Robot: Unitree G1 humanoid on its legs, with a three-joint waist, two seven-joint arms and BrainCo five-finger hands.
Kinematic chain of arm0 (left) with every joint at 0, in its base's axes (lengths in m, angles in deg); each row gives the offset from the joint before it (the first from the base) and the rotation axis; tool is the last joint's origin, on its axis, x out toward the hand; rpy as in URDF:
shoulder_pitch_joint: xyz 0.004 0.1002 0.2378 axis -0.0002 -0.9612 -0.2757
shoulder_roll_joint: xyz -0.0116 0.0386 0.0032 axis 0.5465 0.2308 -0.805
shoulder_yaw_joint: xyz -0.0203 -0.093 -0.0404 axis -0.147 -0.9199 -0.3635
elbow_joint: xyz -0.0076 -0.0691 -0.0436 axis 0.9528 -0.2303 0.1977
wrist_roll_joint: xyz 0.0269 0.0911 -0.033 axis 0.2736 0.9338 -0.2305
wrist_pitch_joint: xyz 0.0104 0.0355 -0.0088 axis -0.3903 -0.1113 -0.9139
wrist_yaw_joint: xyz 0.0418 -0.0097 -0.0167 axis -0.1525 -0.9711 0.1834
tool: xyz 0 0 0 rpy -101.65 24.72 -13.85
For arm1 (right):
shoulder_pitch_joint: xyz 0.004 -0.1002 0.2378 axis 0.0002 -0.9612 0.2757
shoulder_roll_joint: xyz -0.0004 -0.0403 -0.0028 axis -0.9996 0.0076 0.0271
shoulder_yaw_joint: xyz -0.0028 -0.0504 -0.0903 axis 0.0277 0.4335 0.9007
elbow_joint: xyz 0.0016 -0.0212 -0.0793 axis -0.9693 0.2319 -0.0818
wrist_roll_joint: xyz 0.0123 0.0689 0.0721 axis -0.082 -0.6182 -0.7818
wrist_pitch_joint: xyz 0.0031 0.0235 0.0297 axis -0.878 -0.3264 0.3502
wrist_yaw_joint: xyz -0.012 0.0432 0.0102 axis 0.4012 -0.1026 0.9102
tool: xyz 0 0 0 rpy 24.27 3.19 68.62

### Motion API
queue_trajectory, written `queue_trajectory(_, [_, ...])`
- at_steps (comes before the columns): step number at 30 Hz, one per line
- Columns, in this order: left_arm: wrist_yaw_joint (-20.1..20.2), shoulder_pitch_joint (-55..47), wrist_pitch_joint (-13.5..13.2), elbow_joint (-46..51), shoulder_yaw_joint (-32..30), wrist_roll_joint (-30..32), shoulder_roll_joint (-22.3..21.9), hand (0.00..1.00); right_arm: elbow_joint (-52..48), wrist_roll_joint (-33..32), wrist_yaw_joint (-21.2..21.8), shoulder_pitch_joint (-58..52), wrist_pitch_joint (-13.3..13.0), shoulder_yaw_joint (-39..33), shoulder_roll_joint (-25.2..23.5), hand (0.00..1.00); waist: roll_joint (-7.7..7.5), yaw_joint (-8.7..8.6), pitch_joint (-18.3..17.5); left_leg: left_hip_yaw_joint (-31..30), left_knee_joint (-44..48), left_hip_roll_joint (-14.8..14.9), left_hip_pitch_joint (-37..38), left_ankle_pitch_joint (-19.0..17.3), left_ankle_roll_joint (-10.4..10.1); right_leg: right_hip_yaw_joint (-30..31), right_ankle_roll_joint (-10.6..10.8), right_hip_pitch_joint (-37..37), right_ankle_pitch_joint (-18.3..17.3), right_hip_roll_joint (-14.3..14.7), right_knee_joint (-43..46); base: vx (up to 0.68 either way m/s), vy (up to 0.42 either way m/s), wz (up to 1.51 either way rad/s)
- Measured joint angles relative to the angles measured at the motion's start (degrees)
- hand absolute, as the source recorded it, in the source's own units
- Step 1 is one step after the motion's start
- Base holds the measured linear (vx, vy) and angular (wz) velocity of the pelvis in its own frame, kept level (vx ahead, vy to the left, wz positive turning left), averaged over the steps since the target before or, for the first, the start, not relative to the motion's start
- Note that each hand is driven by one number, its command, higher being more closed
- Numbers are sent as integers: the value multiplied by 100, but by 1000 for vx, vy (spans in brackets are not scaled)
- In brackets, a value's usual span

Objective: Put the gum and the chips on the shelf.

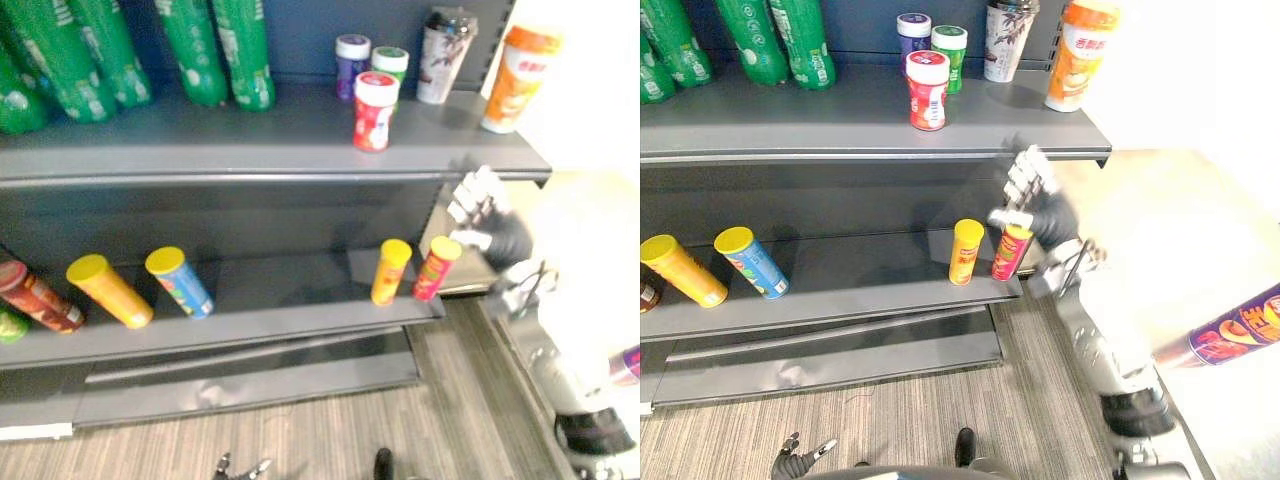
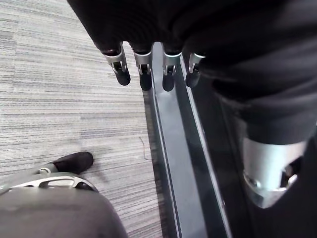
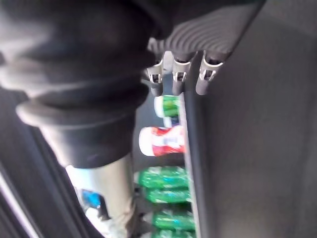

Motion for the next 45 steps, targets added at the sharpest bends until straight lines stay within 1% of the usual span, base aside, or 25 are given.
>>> queue_trajectory(1, [-53, -10, 0, -3, 99, -1, 1, 0, 43, 6, 187, -375, -28, 348, -82, 0, 33, -5, -29, 14, 0, 5, 14, -16, -1, 15, 28, 7, -22, 7, 0, 2, -3, -11])
queue_trajectory(2, [-62, -9, 0, -3, 144, -2, 1, 0, 70, 8, 309, -551, -28, 534, -113, 0, 51, -10, -40, 14, 0, 5, 14, -36, -2, 15, 26, 7, -24, 7, -1, 2, -1, -6])
queue_trajectory(4, [-80, 16, 1, -17, 296, -5, 2, 0, 551, 56, 743, -960, -45, 1259, -173, 0, 108, -17, -60, 12, 0, 5, 10, -55, -5, 18, 23, 6, -28, -10, -2, 0, 0, 0])
queue_trajectory(6, [-83, 84, 2, -133, 392, -83, 3, 0, 1123, 73, 858, -1139, -68, 1553, -367, 0, 152, -8, -78, 0, 0, 0, 0, -89, 12, -7, 16, 8, -33, -29, -2, -3, 4, 5])
queue_trajectory(7, [-79, 85, 2, -155, 422, -172, 3, 0, 1276, 108, 880, -1163, -99, 1607, -414, 0, 166, -8, -85, -1, 0, -4, -1, -93, 16, -8, 15, 8, -34, -33, -2, 5, 5, 4])
queue_trajectory(9, [-43, 74, 7, -168, 526, -398, 2, 0, 1800, 134, 896, -1269, -265, 1675, -586, 0, 226, 1, -106, -13, 0, -15, -8, -108, 32, -24, 6, 10, -43, -46, -2, 10, 4, 2])
queue_trajectory(11, [33, 65, 11, -168, 561, -507, -4, 0, 2441, 330, 882, -1314, -453, 1703, -699, 0, 285, 0, -119, -25, 0, -29, -14, -116, 36, -42, 8, 10, -44, -62, -2, 25, 6, 4])
queue_trajectory(12, [84, 67, 13, -168, 590, -580, -3, 0, 2649, 350, 862, -1316, -496, 1703, -738, 0, 296, -1, -116, -28, 0, -32, -16, -118, 37, -47, 9, 10, -44, -66, -2, 22, 4, 3])
queue_trajectory(16, [513, 77, 34, -166, 687, -900, -2, 0, 4176, 525, 586, -1367, -559, 1629, -1003, 0, 344, -3, -105, -139, 194, -33, -126, -185, 36, -150, 17, 37, -57, -103, -1, 29, 1, 13])
queue_trajectory(17, [648, 77, 35, -164, 691, -948, -2, 0, 4513, 641, 506, -1391, -647, 1618, -1044, 0, 368, -1, -90, -160, 242, -30, -127, -213, 47, -180, 20, 81, -71, -113, -1, 41, 3, 12])
queue_trajectory(18, [719, 76, 35, -162, 706, -1032, -2, 0, 4632, 754, 502, -1413, -715, 1600, -1054, 0, 379, -1, -87, -166, 266, -30, -127, -228, 51, -191, 25, 97, -77, -119, -1, 39, 5, 7])
queue_trajectory(19, [855, 67, 46, -162, 712, -1141, -2, 0, 4830, 969, 496, -1453, -947, 1571, -1071, 0, 407, 3, -103, -163, 269, -33, -124, -239, 50, -190, 29, 102, -81, -124, -1, 35, 9, 2])
queue_trajectory(20, [969, 65, 48, -163, 729, -1267, -2, 0, 5037, 1045, 462, -1462, -1097, 1472, -1137, 0, 425, 3, -115, -165, 267, -38, -122, -239, 50, -193, 32, 103, -82, -129, -1, 0, 0, 0])
queue_trajectory(22, [1113, 66, 49, -160, 733, -1340, 3, 0, 5501, 1219, 449, -1441, -1221, 1193, -1277, 0, 436, 3, -121, -167, 267, -42, -107, -239, 51, -199, 32, 116, -83, -132, 0, 0, 0, 0])
queue_trajectory(23, [1148, 66, 49, -161, 733, -1341, 4, 0, 5682, 1234, 454, -1438, -1233, 1121, -1291, 0, 438, 5, -121, -170, 266, -44, -96, -239, 51, -204, 36, 129, -88, -135, 0, 9, 0, 5])
queue_trajectory(25, [1275, 65, 49, -160, 732, -1340, 2, 0, 6318, 1228, 459, -1469, -1240, 683, -1346, 0, 445, 4, -120, -227, 271, -53, -66, -245, 52, -255, 43, 198, -110, -149, -1, 1, 0, 11])
queue_trajectory(26, [1282, 66, 49, -161, 729, -1339, 2, 0, 6472, 1229, 457, -1486, -1246, 574, -1358, 0, 446, 2, -120, -236, 272, -56, -63, -246, 52, -264, 44, 205, -110, -152, -1, -5, 0, 8])
queue_trajectory(28, [1295, 63, 49, -164, 677, -1340, -1, 0, 7104, 1226, 384, -1532, -1315, 187, -1409, 0, 450, 2, -119, -246, 272, -66, -62, -246, 53, -267, 44, 210, -111, -164, -1, 0, 0, 0])
queue_trajectory(30, [1297, 51, 47, -173, 600, -1339, -43, 0, 7504, 1221, 335, -1638, -1393, -158, -1470, 0, 469, 0, -107, -250, 267, -68, -10, -248, 50, -272, 41, 261, -114, -165, -1, 0, 0, 0])
queue_trajectory(33, [1300, 44, 38, -220, 522, -1341, -75, 0, 7706, 1179, 208, -1733, -1530, -493, -1481, 0, 503, -14, -102, -251, 261, -72, 33, -274, 21, -271, 38, 326, -155, -166, -3, -10, -1, 0])
queue_trajectory(35, [1310, 41, 15, -226, 499, -1351, -93, 0, 7805, 1249, 8, -1840, -1668, -746, -1543, 0, 512, -12, -100, -251, 255, -72, 40, -271, 25, -265, 26, 329, -163, -164, -17, 0, 0, 0])
queue_trajectory(39, [1342, -10, -21, -237, 389, -1387, -143, 0, 7938, 1412, -187, -1963, -1689, -1068, -1696, 0, 492, -11, -40, -140, 273, -58, 184, -339, 43, -167, 18, 420, -169, -136, 0, -3, -3, -14])
queue_trajectory(42, [1399, 12, -80, -337, 296, -1505, -218, 0, 7974, 1408, -325, -1973, -1698, -1380, -1693, 0, 545, -20, 6, 5, 736, 3, 85, -654, 62, 13, 31, 363, -226, -133, 156, -7, 22, -30])
queue_trajectory(44, [1469, 113, -142, -352, 298, -1505, -252, 0, 7978, 1385, -470, -1988, -1798, -1755, -1694, 0, 625, -63, 129, 107, 1312, 101, -100, -974, 77, 168, 74, 106, -457, -133, 676, -15, 54, -31])
queue_trajectory(45, [1478, 126, -148, -353, 297, -1511, -254, 0, 7978, 1375, -504, -1989, -1811, -1825, -1697, 0, 630, -79, 171, 177, 1427, 123, -110, -1033, 74, 235, 113, 9, -514, -135, 836, -22, 59, -43])
